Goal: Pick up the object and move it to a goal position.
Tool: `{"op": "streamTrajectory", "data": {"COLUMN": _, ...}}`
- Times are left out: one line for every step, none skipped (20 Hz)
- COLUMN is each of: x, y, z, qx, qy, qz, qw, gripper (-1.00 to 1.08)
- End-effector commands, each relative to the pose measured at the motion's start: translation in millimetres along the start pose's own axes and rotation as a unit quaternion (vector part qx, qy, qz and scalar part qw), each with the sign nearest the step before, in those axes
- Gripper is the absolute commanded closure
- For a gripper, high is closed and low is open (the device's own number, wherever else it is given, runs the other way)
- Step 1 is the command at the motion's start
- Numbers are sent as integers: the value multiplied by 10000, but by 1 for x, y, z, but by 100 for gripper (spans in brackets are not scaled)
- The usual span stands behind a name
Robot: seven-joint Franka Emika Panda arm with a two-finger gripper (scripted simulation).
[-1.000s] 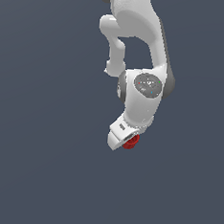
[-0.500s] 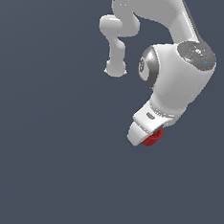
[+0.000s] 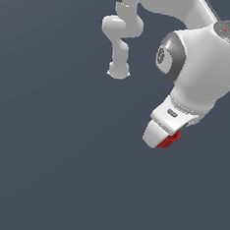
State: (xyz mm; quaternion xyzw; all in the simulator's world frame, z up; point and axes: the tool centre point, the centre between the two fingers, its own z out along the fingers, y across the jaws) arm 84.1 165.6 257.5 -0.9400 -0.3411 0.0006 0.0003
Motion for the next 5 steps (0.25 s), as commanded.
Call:
{"op": "streamTrajectory", "data": {"x": 2, "y": -1, "z": -4, "qx": -4, "qy": 5, "qz": 4, "qw": 10000, "gripper": 108}}
{"op": "streamTrajectory", "data": {"x": 3, "y": -1, "z": -4, "qx": -4, "qy": 5, "qz": 4, "qw": 10000, "gripper": 108}}
{"op": "streamTrajectory", "data": {"x": 3, "y": 0, "z": -4, "qx": -4, "qy": 5, "qz": 4, "qw": 10000, "gripper": 108}}
{"op": "streamTrajectory", "data": {"x": 2, "y": 0, "z": -4, "qx": -4, "qy": 5, "qz": 4, "qw": 10000, "gripper": 108}}
{"op": "streamTrajectory", "data": {"x": 2, "y": 0, "z": -3, "qx": -4, "qy": 5, "qz": 4, "qw": 10000, "gripper": 108}}
